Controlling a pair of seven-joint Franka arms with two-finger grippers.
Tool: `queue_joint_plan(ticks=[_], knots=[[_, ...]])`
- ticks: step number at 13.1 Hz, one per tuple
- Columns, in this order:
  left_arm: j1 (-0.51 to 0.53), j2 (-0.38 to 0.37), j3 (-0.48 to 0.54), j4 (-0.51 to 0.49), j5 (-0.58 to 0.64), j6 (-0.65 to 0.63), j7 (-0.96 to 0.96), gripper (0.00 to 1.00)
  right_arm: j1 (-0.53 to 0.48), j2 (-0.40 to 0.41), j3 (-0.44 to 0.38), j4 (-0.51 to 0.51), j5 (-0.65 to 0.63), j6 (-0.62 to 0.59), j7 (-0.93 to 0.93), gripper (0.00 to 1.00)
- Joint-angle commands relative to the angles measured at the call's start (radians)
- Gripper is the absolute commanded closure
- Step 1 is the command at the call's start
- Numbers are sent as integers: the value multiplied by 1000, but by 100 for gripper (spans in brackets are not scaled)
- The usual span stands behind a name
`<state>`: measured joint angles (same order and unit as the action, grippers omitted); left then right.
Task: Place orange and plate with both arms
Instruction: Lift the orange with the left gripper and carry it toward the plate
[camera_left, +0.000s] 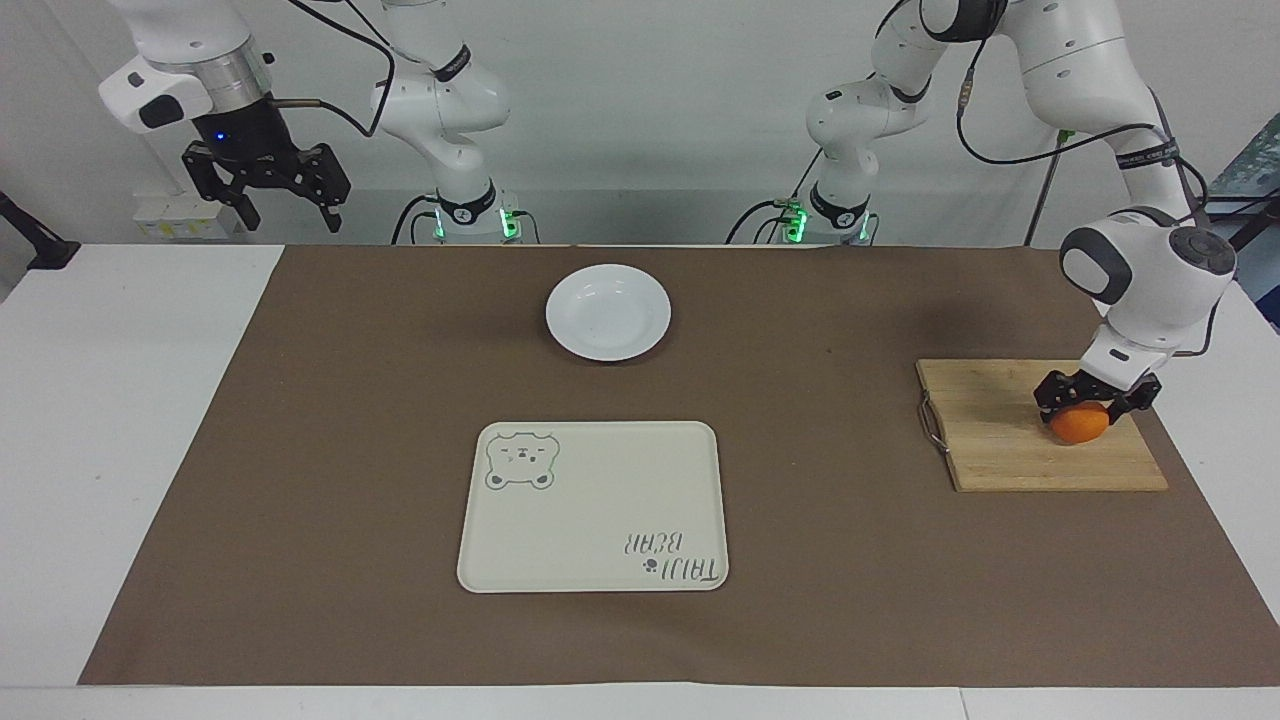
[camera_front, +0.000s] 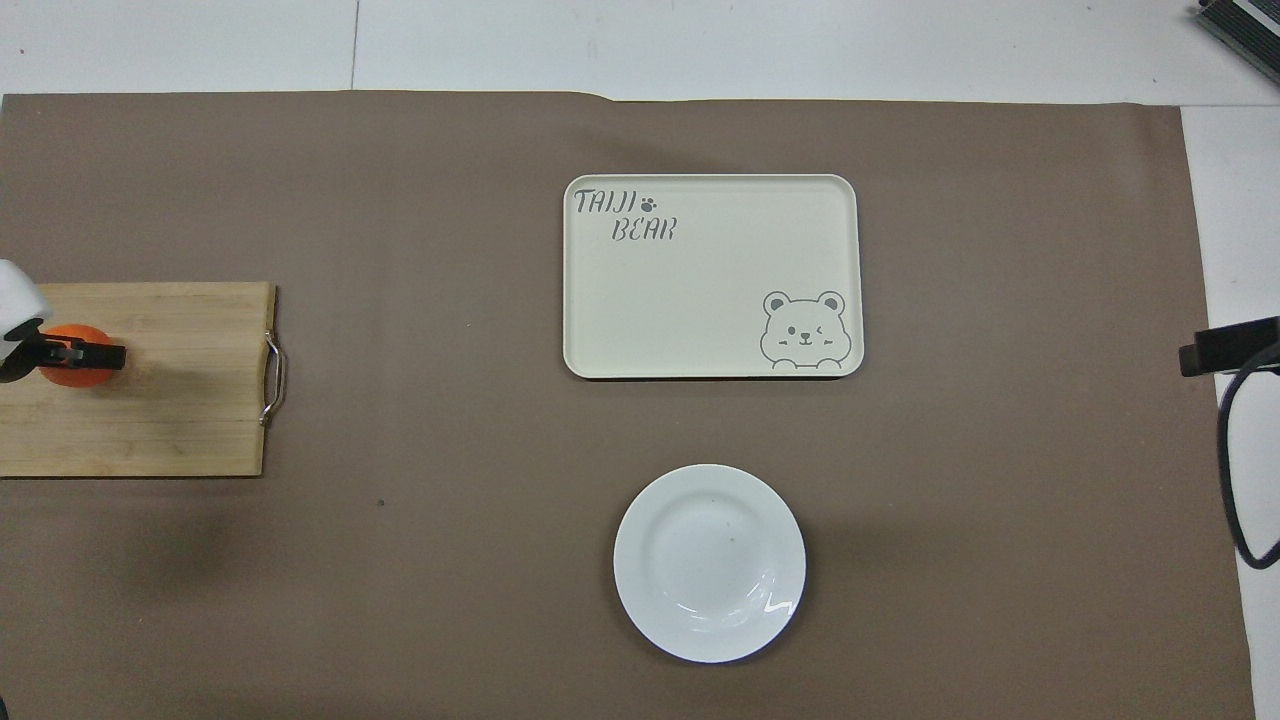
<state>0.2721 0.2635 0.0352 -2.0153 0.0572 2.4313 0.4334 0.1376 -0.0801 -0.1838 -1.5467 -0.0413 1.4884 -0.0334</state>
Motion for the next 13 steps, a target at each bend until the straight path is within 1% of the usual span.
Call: queue_joint_plan(ticks=[1,2,3,4,5,7,8,10,12,13], knots=[[13,-21,-11,-34,21,38,4,0,-12,-6,6,-12,24,9,-26,0],[13,-21,-9,-34,21,40,5,26,-12,-6,6,-12,24,9,-26,0],[13,-21,-11,-33,21,40,-2,67,-12,-7,6,-12,24,9,-26,0],[12,-21,-11,-33,21,37,-5,89,-12,-7,6,-12,24,9,-26,0],[12,-32,-11,-26,21,22,-4,100,-10,-7,6,-12,24,9,-26,0],[0,-70,-12,10,21,-73,4,100,-12,-7,6,-12,24,10,-26,0],[-17,-84,-20,16,23,-98,4,100,-12,-7,6,-12,24,9,-26,0],[-109,-130,-23,15,21,-141,-13,100,-12,-7,6,-12,24,10,-26,0],[-199,-171,-23,13,21,-217,-12,100,-12,-7,4,-12,24,10,-26,0],[-249,-176,-26,15,16,-248,-25,100,-12,-7,4,-12,24,10,-26,0]])
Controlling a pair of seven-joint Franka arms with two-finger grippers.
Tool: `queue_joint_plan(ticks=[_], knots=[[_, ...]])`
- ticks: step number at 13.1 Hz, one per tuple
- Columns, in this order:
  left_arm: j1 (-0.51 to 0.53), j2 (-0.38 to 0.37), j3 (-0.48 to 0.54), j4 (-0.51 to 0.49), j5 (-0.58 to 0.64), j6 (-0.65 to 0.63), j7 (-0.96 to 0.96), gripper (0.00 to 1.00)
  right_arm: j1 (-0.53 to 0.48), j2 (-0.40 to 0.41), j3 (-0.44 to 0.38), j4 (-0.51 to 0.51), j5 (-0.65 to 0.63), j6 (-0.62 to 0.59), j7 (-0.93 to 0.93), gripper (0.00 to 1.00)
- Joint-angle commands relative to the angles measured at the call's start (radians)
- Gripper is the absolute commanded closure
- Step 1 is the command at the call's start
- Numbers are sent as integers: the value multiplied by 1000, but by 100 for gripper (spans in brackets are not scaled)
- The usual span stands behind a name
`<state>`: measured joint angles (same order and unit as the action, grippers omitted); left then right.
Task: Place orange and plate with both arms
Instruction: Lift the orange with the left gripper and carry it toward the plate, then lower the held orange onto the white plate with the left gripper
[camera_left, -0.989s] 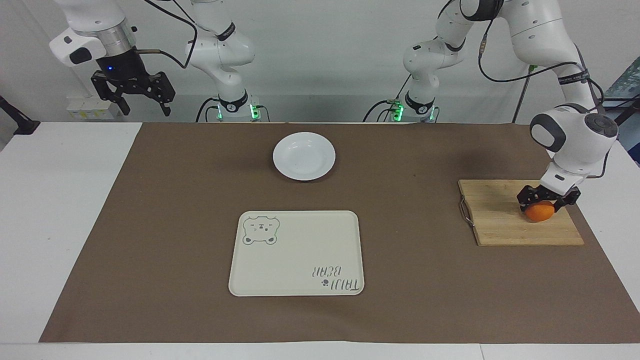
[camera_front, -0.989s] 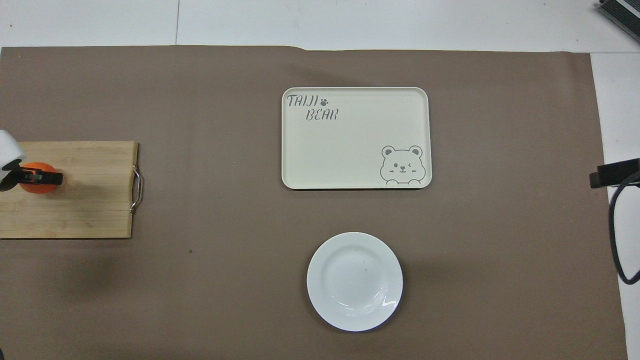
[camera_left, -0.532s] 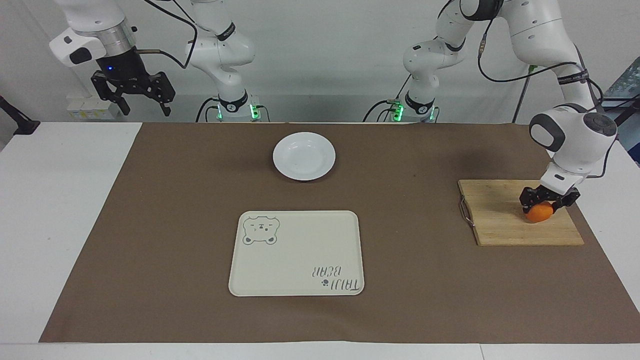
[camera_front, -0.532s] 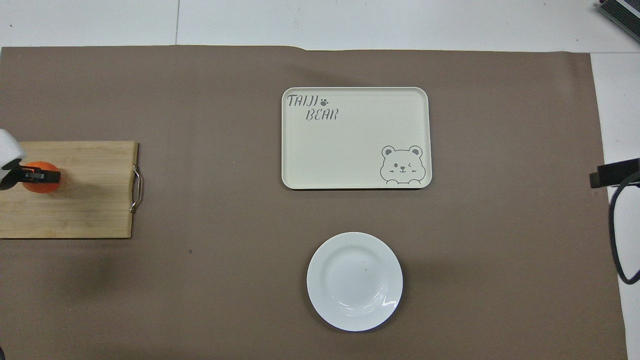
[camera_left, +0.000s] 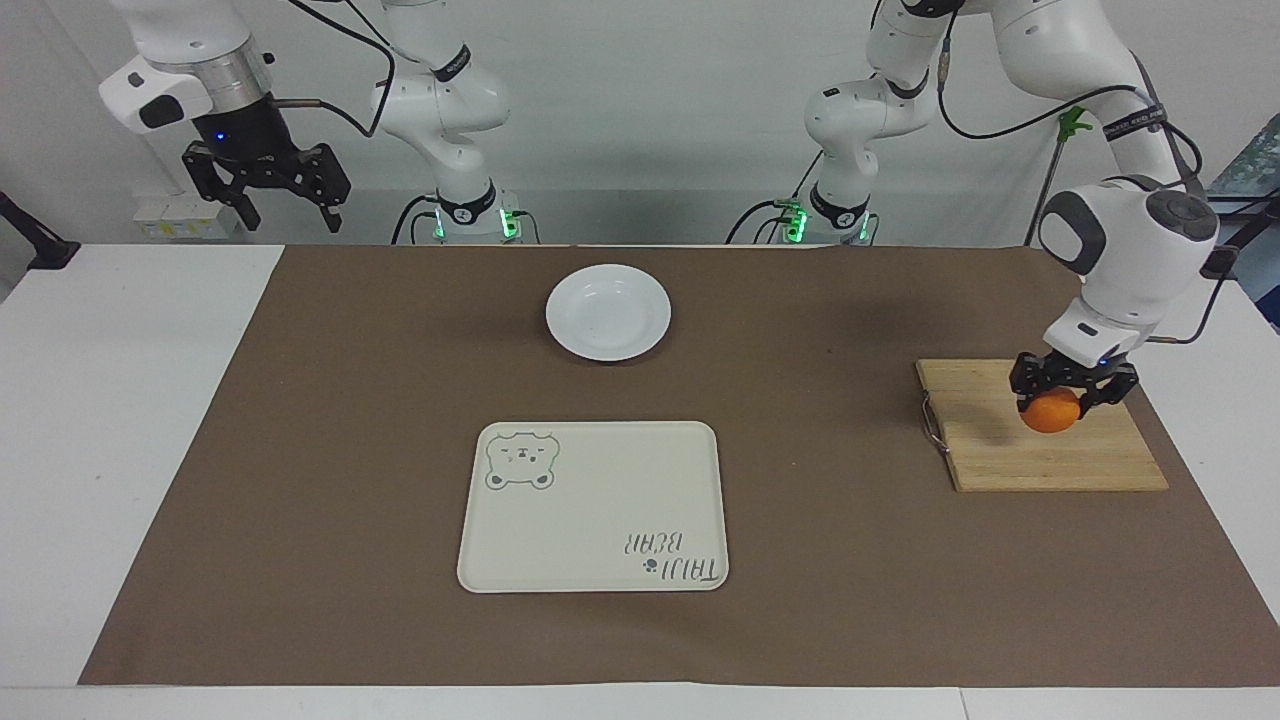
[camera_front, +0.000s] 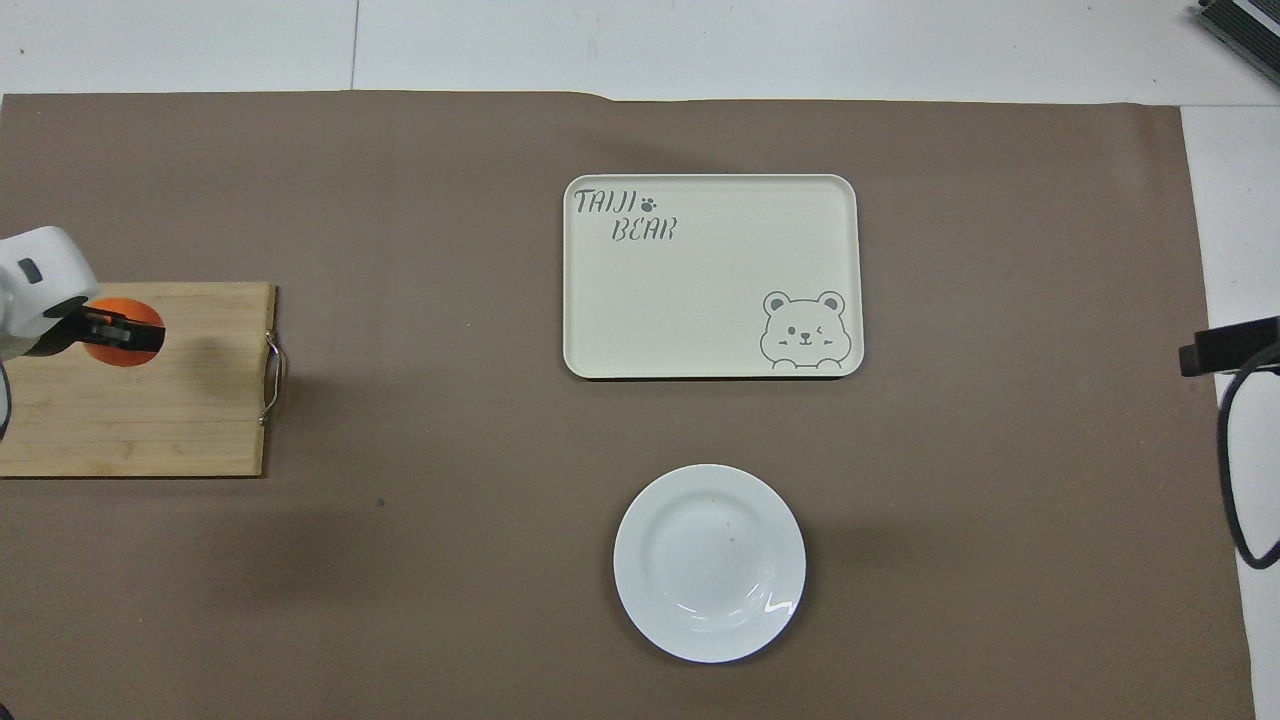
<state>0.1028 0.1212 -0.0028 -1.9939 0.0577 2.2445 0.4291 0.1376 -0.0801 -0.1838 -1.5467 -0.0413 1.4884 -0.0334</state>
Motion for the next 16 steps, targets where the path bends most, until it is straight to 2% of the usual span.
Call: queue_joint_plan(ticks=[1,3,6,9,12,15,16], knots=[[-166,-34,12,-6,13,-72,-83,100,-12,-7,6,-12,24,10,-26,0],[-304,-41,9,-11,13,-91,-301,100,-12,-7,6,-12,24,10,-26,0],[-524,-57,6,-14,-24,-109,-450,100,-12,-7,6,-12,24,9,-26,0],[-739,-49,6,-23,-84,-95,-712,100,-12,-7,6,-12,24,10,-26,0],[-909,-40,6,-43,-137,-68,-846,100,-12,-7,6,-12,24,10,-26,0],[-1038,-5,6,-103,-160,103,-958,100,-12,-7,6,-12,24,10,-26,0],[-1060,8,6,-108,-160,125,-978,100,-12,-7,6,-12,24,10,-26,0]])
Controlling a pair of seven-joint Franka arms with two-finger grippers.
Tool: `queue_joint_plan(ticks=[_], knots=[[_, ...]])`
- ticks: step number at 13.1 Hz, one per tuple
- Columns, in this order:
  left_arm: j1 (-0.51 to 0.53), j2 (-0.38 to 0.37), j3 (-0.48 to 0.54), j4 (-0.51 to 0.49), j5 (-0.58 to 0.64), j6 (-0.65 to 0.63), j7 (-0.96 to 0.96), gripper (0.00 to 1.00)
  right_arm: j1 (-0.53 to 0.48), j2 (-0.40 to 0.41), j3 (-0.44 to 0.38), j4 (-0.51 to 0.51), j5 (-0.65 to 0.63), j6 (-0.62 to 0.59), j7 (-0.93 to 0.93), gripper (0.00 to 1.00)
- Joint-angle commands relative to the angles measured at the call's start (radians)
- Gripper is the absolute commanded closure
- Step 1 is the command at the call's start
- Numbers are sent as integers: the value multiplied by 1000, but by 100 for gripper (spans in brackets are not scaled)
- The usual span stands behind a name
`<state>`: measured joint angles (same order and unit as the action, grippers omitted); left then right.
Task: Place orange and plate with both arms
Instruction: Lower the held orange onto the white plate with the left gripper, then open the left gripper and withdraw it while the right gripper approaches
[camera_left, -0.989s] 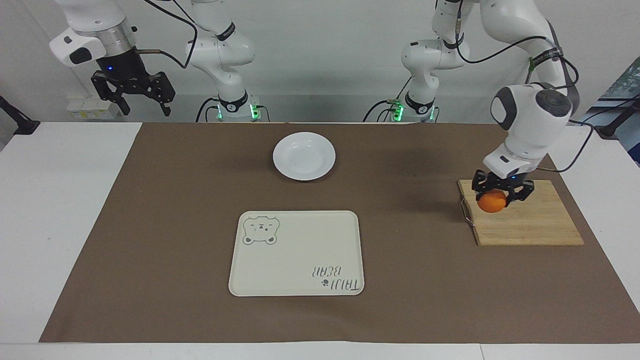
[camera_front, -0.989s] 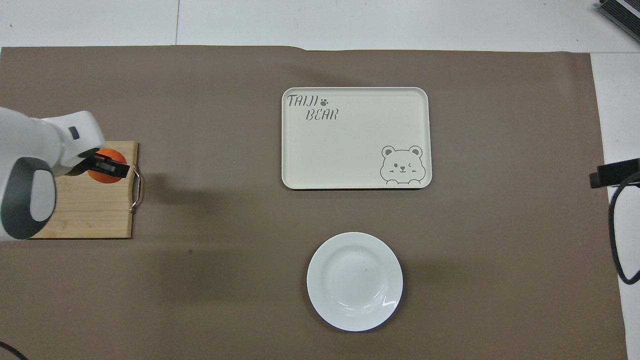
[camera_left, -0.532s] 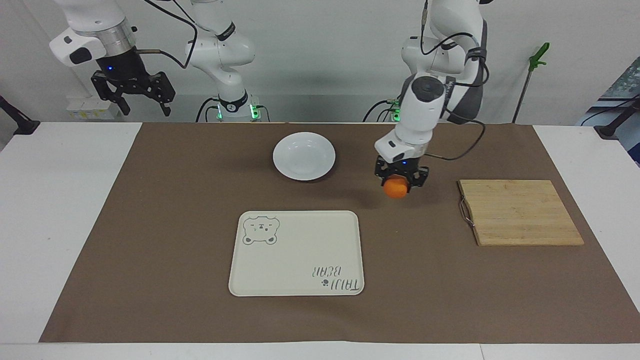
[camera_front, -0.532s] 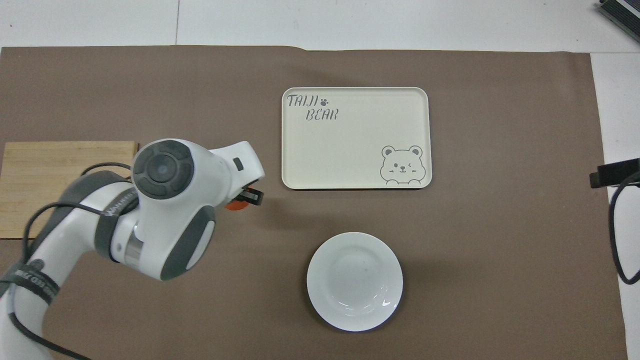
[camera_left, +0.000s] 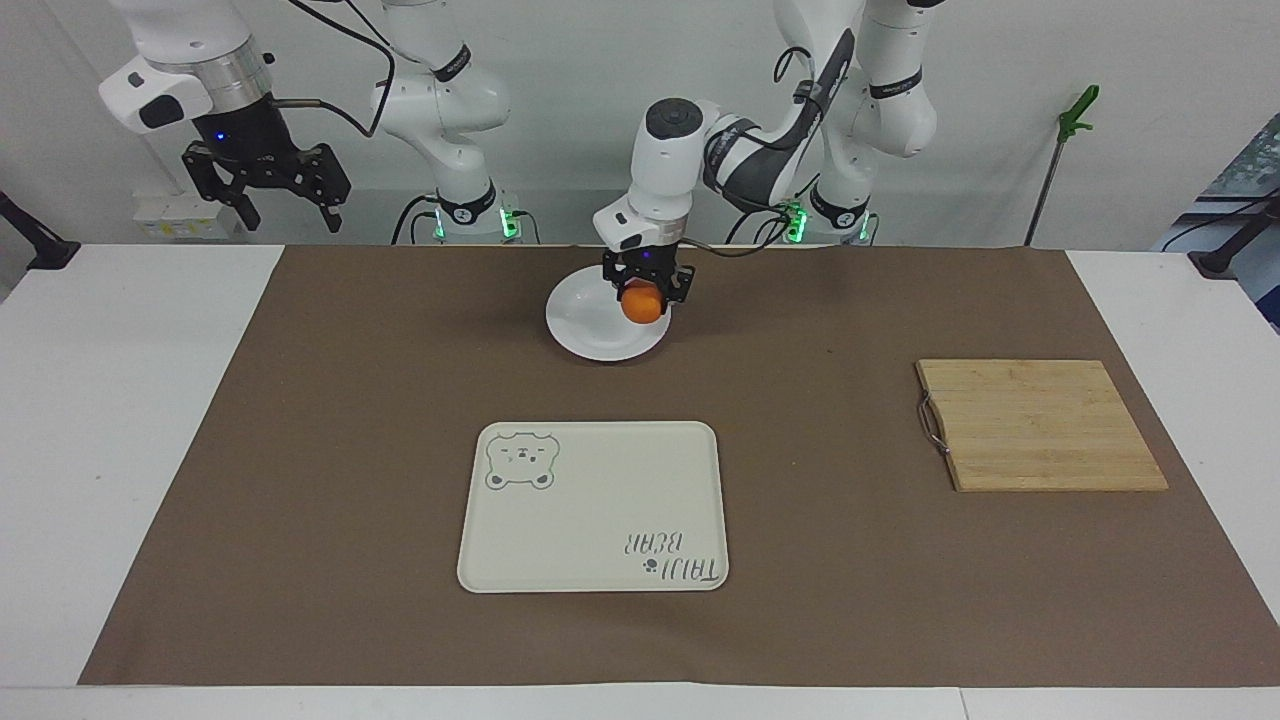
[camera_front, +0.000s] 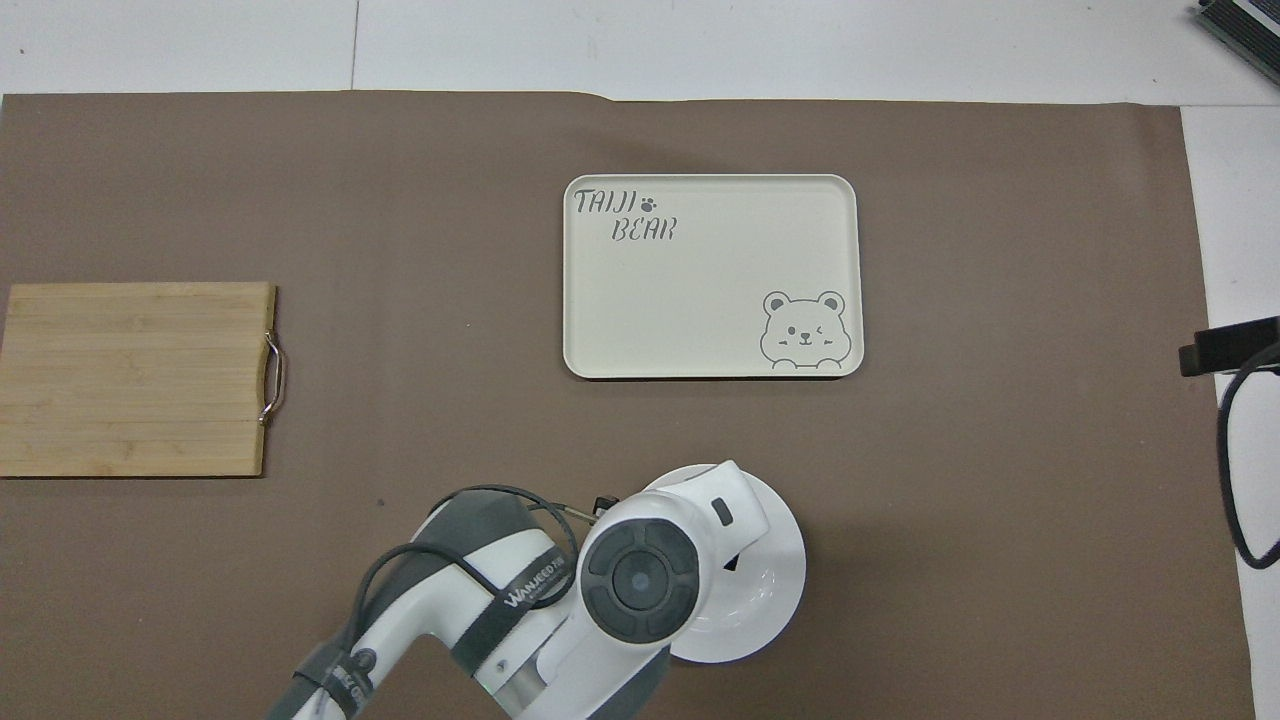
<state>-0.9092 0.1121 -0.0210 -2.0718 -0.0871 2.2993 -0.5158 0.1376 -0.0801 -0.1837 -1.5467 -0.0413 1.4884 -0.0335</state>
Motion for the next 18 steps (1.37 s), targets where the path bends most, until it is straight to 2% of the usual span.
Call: queue_joint_plan(ticks=[1,5,6,8,10,14,18], knots=[[-65,24,24,-28,-16,81,-39,100,-12,-7,6,-12,24,10,-26,0],[-88,64,23,-27,-16,106,-56,99,-12,-7,6,-12,24,10,-26,0],[-88,66,23,-22,-16,106,-59,79,-12,-7,6,-12,24,12,-26,0],[-88,66,23,-22,-22,98,-58,27,-12,-7,6,-12,24,12,-26,0],[-83,66,24,-21,-22,97,-56,0,-12,-7,4,-12,24,12,-26,0],[-70,34,32,1,-22,14,-49,0,-12,-7,6,-12,24,12,-26,0],[30,-38,39,35,-20,-113,-40,0,-22,-7,1,-7,26,-4,-28,0]])
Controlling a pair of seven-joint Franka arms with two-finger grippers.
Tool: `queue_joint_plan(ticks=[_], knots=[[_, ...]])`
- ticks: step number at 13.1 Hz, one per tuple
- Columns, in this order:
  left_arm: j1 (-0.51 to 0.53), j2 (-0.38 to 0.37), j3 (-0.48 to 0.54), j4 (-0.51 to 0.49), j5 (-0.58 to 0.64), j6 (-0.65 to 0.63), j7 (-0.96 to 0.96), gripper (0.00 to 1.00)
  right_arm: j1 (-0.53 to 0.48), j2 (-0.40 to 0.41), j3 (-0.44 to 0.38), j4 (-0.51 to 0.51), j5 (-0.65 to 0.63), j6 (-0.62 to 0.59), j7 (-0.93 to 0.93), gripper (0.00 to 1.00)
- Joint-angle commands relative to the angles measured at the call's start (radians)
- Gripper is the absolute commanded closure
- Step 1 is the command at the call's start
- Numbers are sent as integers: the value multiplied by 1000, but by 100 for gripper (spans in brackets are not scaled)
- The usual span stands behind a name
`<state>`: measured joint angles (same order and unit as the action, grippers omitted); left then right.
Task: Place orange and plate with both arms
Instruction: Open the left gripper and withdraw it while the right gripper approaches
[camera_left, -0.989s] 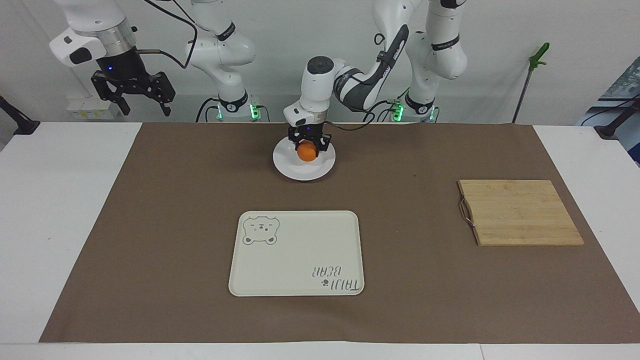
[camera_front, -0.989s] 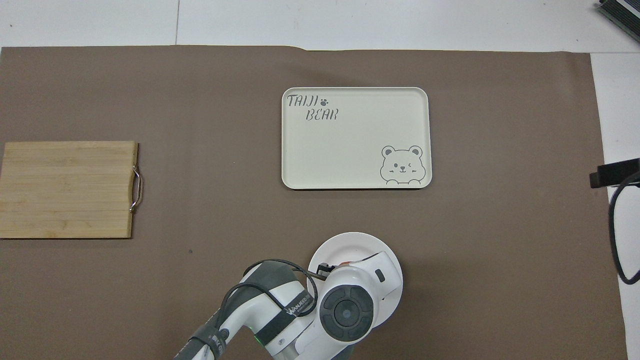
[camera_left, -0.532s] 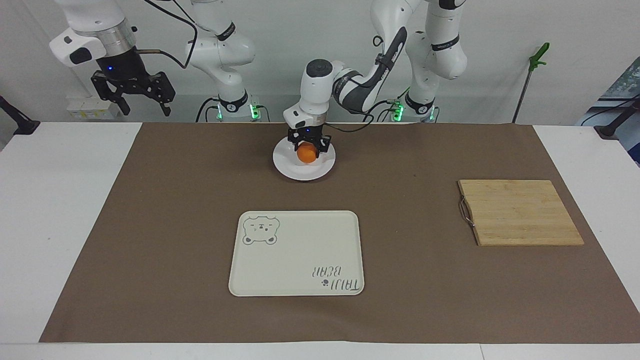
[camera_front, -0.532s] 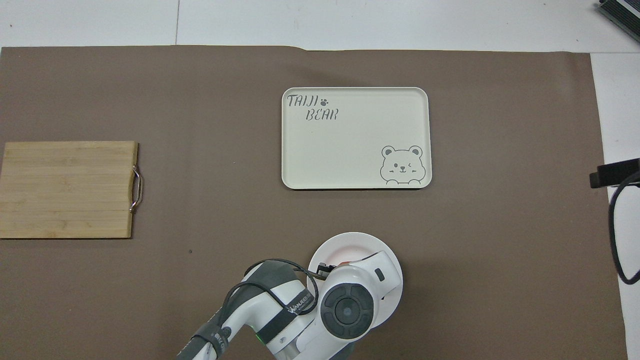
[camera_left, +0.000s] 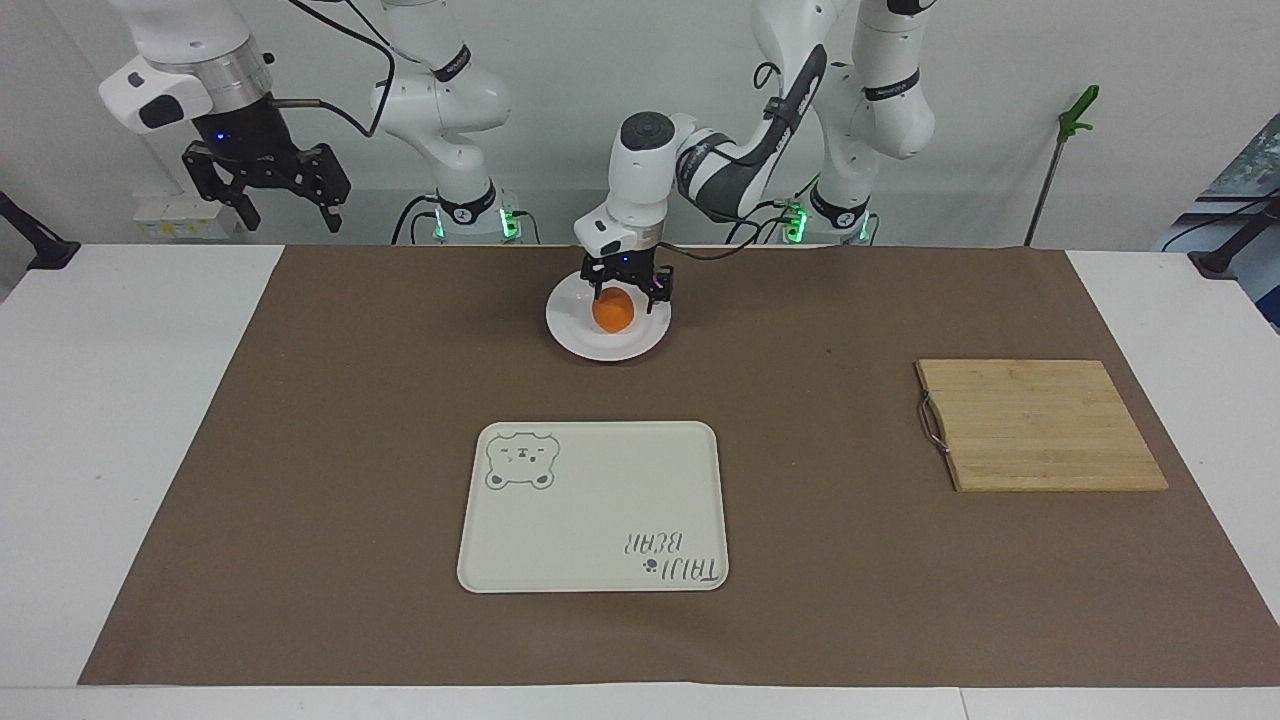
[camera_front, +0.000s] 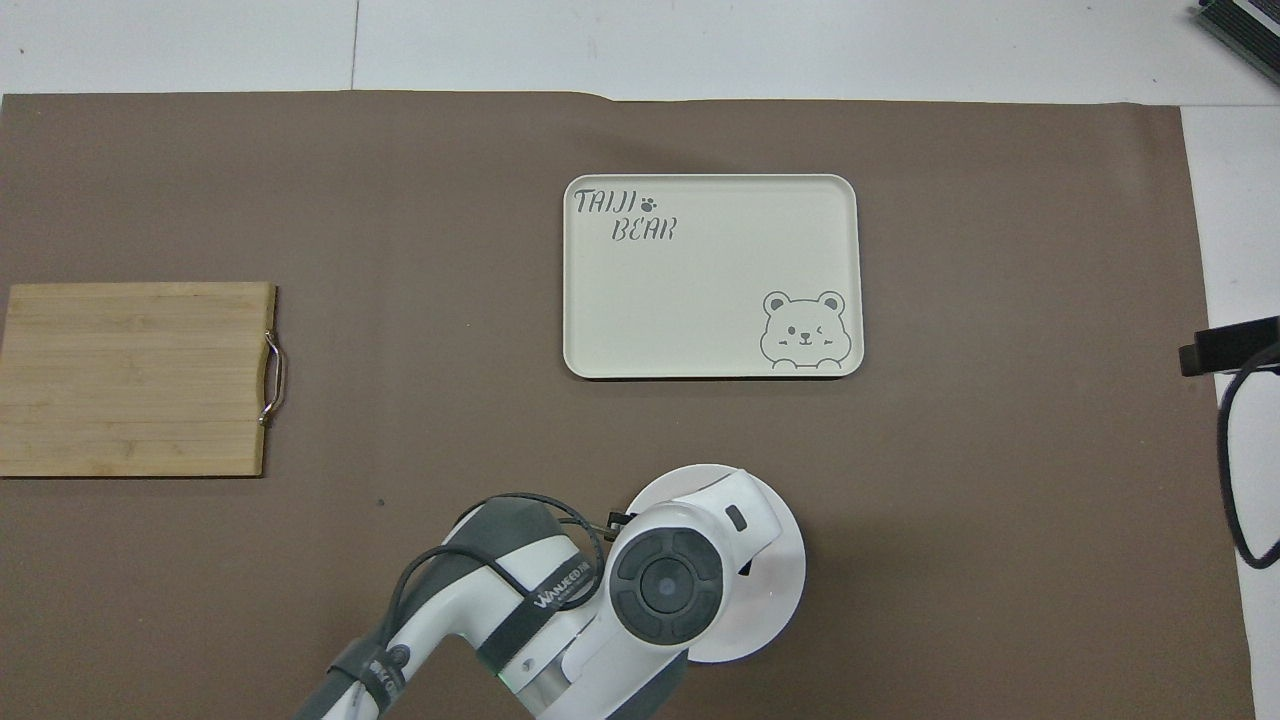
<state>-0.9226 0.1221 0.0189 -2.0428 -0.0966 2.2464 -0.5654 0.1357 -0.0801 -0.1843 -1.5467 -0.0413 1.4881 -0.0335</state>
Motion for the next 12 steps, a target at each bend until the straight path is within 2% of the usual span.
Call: queue_joint_plan(ticks=[1,5,9,11,12], knots=[[86,-71,0,4,-6,-94,19,0,-19,-7,3,-7,24,-3,-28,0],[325,-171,0,-14,0,-253,288,0,-10,-18,5,-29,26,7,-20,0],[569,-202,0,-1,0,-277,563,0,-10,-17,5,-38,27,-6,-17,0],[649,-209,0,59,2,-301,660,0,-11,-18,5,-64,59,0,-20,0],[674,-199,0,126,2,-359,670,0,-18,-18,5,-81,105,9,-19,0]])
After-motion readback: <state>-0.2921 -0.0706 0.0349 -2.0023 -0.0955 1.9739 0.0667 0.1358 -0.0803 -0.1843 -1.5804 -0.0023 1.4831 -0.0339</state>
